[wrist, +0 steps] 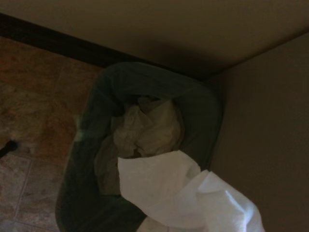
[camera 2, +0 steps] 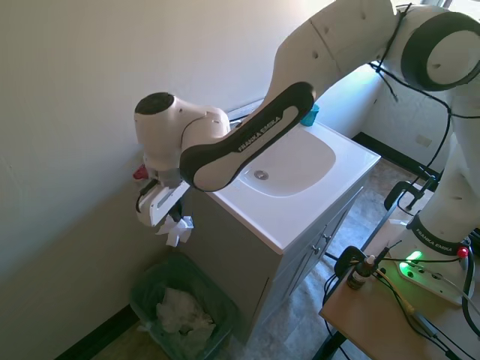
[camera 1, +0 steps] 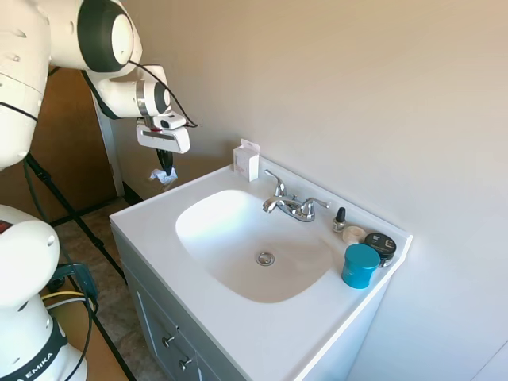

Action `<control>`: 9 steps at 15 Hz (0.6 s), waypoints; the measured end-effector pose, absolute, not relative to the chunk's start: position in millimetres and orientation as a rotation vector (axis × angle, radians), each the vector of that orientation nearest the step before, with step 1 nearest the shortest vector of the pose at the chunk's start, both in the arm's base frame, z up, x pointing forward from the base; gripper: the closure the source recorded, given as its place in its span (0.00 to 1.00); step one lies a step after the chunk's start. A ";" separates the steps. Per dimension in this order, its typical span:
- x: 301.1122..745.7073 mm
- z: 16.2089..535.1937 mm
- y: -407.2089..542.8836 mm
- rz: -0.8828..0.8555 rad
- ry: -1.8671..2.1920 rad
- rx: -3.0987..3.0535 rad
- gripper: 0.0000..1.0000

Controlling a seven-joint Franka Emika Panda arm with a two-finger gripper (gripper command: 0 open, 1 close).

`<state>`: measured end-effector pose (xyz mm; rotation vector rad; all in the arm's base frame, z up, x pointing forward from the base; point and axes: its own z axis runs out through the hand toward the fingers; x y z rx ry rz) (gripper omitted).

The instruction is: Throw the tissue in the trash bin

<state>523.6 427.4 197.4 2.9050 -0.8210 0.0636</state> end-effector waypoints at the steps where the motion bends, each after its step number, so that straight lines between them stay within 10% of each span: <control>1: 527.7 187.9 424.6 0.052 -0.828 2.897 1.00; 2: 530.8 180.3 423.0 0.040 -0.838 2.891 0.00; 9: 533.6 172.3 423.8 0.025 -0.836 2.877 0.00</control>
